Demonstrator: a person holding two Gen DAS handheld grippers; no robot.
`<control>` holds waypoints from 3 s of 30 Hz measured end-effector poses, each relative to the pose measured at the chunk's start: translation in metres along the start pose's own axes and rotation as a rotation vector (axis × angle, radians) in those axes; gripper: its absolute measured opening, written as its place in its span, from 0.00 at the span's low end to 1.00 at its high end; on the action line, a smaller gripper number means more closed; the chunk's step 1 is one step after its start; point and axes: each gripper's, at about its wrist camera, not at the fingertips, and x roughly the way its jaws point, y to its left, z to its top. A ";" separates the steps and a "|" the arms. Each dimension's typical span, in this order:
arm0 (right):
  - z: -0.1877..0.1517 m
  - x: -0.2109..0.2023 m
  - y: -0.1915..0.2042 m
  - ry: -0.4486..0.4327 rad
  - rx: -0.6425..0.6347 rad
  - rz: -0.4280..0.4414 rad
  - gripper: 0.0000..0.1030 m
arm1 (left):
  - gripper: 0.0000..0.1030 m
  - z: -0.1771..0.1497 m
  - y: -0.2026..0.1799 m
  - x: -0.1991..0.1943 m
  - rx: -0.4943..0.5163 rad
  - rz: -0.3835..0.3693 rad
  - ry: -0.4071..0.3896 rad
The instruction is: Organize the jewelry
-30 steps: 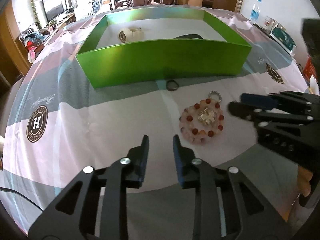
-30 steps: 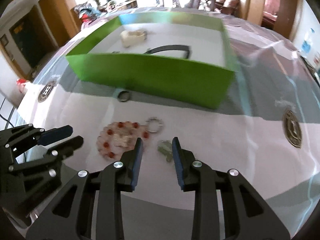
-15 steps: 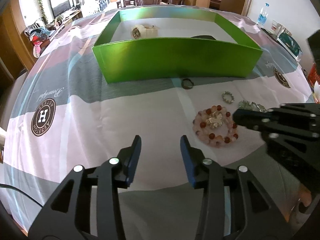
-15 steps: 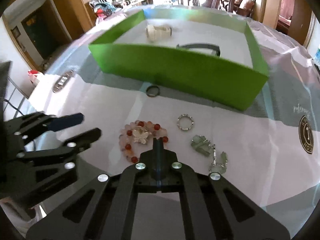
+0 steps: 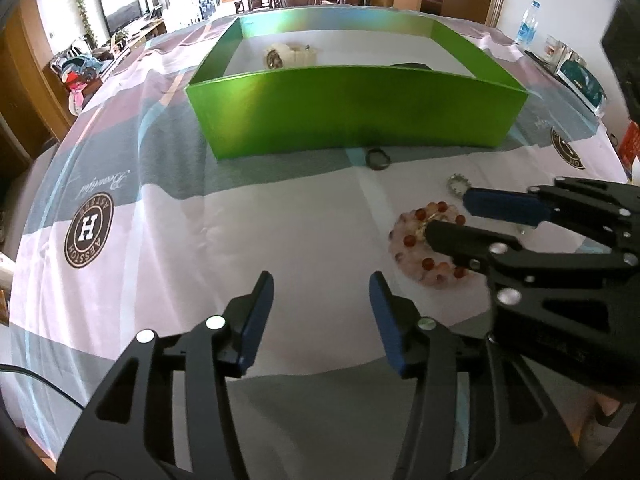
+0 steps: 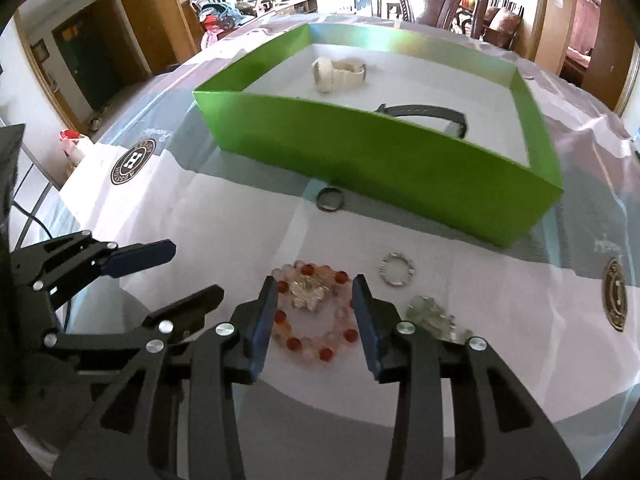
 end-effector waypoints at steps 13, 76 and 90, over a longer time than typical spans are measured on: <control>-0.002 -0.012 -0.016 -0.022 0.055 0.017 0.23 | 0.52 0.000 -0.002 -0.003 0.007 -0.015 -0.010; 0.041 -0.123 -0.031 -0.329 0.071 -0.119 0.23 | 0.08 0.083 0.019 -0.119 -0.033 -0.060 -0.352; 0.104 -0.019 -0.085 -0.196 0.221 -0.137 0.23 | 0.08 0.163 0.032 -0.029 -0.081 -0.001 -0.263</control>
